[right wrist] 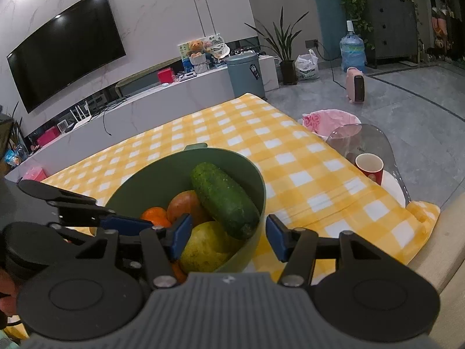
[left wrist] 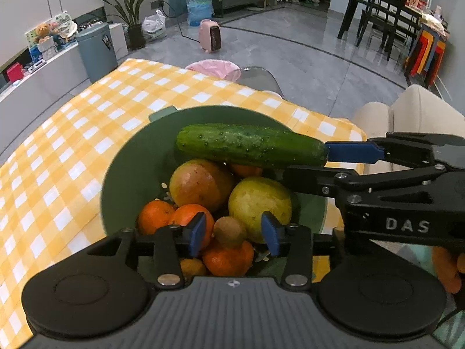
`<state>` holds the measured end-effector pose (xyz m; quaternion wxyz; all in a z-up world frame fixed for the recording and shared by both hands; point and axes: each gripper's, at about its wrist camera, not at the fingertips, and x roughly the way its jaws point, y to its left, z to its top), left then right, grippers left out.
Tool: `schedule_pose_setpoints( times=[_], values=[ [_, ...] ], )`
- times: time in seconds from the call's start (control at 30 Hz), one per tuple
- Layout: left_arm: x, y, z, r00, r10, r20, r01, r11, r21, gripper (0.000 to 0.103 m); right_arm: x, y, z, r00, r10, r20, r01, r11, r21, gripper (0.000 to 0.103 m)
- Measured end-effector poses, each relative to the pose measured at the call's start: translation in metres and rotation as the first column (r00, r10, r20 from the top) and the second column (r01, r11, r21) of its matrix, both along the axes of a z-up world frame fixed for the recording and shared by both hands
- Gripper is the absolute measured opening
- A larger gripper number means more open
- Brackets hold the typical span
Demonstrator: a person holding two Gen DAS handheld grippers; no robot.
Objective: Organize fruits
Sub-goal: 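Open both tools to release cucumber and kiwi and withdraw, then grasp the red tomato with the left tool while the right tool grasps the brown kiwi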
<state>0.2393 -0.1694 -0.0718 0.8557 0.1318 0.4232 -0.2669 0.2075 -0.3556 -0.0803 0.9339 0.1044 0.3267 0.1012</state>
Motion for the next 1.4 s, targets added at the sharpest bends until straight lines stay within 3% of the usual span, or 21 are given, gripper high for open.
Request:
schedule_pose_setpoints(
  times=[0.23, 0.47, 0.73, 1.1, 1.4],
  values=[
    [-0.026, 0.025, 0.029, 0.992, 0.084, 0.091, -0.084, 0.996, -0.001, 0.056, -0.009, 0.0, 0.007, 0.999, 0.004, 0.049, -0.004, 1.0, 0.003, 0.059],
    [-0.046, 0.069, 0.048, 0.975, 0.209, 0.078, -0.208, 0.978, -0.024, 0.058, -0.024, 0.013, 0.023, 0.996, 0.033, 0.088, -0.03, 0.999, -0.03, 0.062],
    [-0.063, 0.12, 0.056, 0.946, 0.315, 0.08, -0.314, 0.949, -0.035, 0.058, -0.049, 0.064, 0.036, 0.986, 0.141, 0.084, -0.139, 0.99, -0.027, 0.061],
    [-0.074, 0.189, 0.046, 0.875, 0.479, 0.072, -0.47, 0.875, -0.119, 0.057, -0.052, 0.146, 0.035, 0.955, 0.288, 0.074, -0.285, 0.957, -0.047, 0.042],
    [-0.057, 0.214, 0.021, 0.861, 0.509, 0.006, -0.501, 0.85, -0.164, 0.057, -0.033, 0.198, 0.016, 0.924, 0.38, 0.037, -0.37, 0.916, -0.152, 0.035]
  ],
)
